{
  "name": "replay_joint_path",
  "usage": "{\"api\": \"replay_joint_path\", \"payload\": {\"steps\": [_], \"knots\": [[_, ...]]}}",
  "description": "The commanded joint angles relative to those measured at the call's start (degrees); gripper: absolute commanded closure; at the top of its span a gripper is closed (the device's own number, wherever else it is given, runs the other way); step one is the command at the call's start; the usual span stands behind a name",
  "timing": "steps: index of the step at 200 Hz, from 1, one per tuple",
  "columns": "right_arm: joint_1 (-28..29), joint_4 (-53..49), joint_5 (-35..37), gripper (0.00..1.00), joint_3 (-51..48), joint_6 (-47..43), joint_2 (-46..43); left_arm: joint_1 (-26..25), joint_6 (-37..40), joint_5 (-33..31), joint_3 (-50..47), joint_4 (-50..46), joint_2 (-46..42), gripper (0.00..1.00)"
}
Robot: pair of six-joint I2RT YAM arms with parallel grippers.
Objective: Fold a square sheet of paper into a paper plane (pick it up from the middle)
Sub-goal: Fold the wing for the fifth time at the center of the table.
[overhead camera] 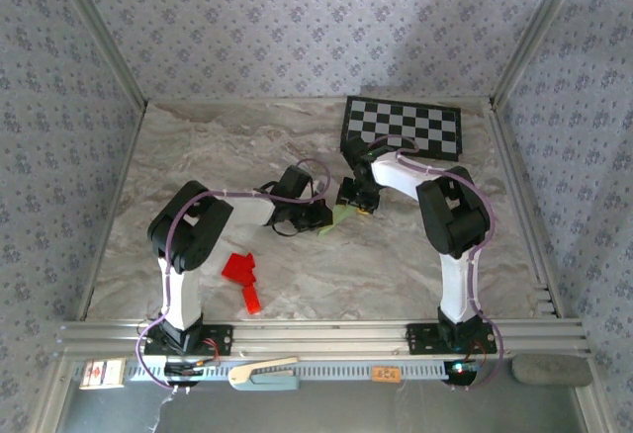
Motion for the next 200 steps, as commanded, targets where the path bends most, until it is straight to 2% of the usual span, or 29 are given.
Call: {"api": "replay_joint_path", "payload": {"steps": [1, 143, 181, 200], "knots": [[0.47, -0.58, 2.66, 0.46, -4.4, -0.23, 8.89, 0.51, -0.43, 0.41, 0.88, 0.0, -0.69, 0.9], [0.49, -1.22, 1.54, 0.46, -3.88, -0.45, 7.37, 0.65, -2.48, -2.5, 2.53, -6.01, 3.19, 0.95], [-0.56, -1.88, -0.92, 0.44, -2.46, -1.95, -0.3, 0.68, -2.49, -2.99, 2.4, -7.73, 3.19, 0.96], [-1.54, -1.29, -2.97, 0.4, -1.72, -3.68, -5.67, 0.69, -2.51, -3.0, 2.19, -7.97, 3.23, 0.97]]}}
